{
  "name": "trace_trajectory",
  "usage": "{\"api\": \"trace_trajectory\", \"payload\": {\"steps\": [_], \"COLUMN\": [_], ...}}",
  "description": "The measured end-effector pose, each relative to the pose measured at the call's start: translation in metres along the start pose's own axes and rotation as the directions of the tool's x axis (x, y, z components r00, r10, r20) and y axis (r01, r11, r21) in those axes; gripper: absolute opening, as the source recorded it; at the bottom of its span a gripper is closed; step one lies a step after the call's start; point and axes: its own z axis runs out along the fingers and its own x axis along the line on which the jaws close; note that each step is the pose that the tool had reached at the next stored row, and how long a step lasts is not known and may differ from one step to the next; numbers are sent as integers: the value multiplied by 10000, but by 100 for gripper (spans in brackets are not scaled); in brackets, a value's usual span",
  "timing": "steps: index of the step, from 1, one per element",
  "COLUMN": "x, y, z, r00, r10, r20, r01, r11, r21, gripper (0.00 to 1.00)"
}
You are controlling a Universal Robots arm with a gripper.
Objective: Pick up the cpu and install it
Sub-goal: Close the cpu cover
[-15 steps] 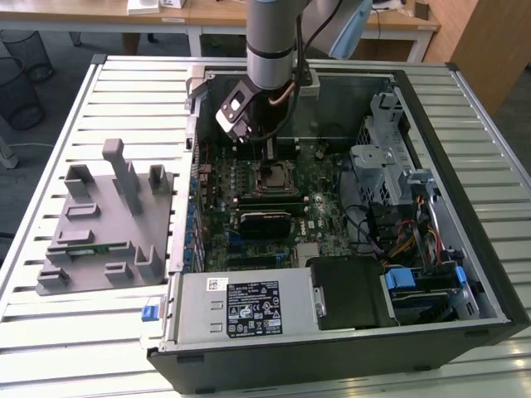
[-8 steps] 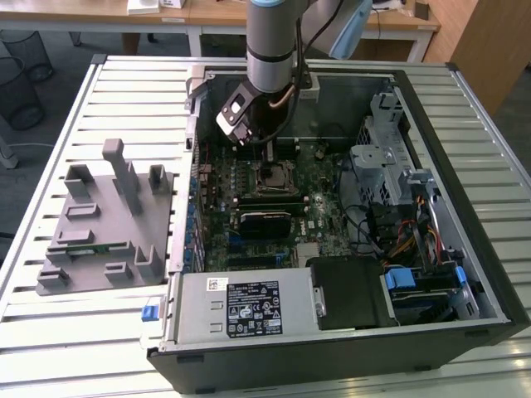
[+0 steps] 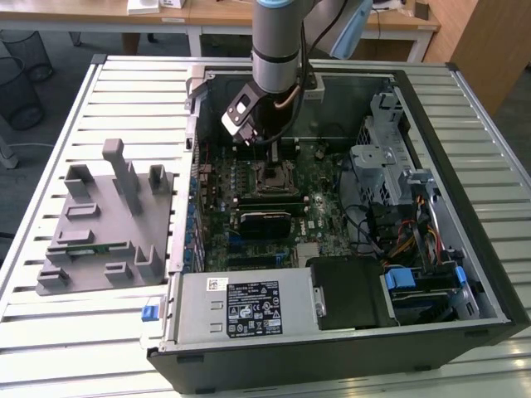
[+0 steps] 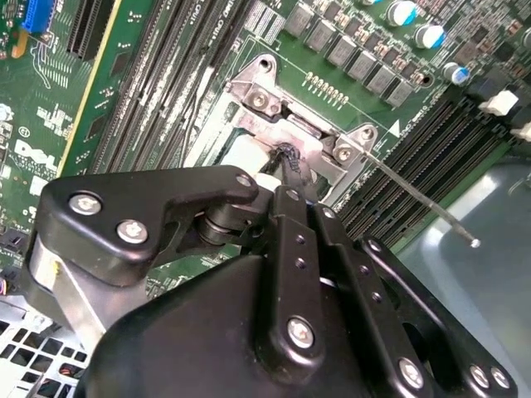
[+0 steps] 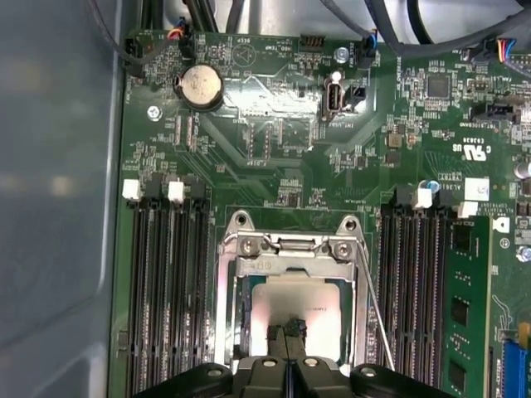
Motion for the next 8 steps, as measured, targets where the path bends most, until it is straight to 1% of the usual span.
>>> {"api": "trace_trajectory", "payload": {"steps": [5, 8], "x": [0, -1], "y": [12, 13], "z": [1, -35], "r00": [10000, 10000], "r10": [1, 0], "r20": [-2, -1], "r01": [-1, 0], "r11": [10000, 10000], "r21": [-1, 0], "gripper": [11, 11]}}
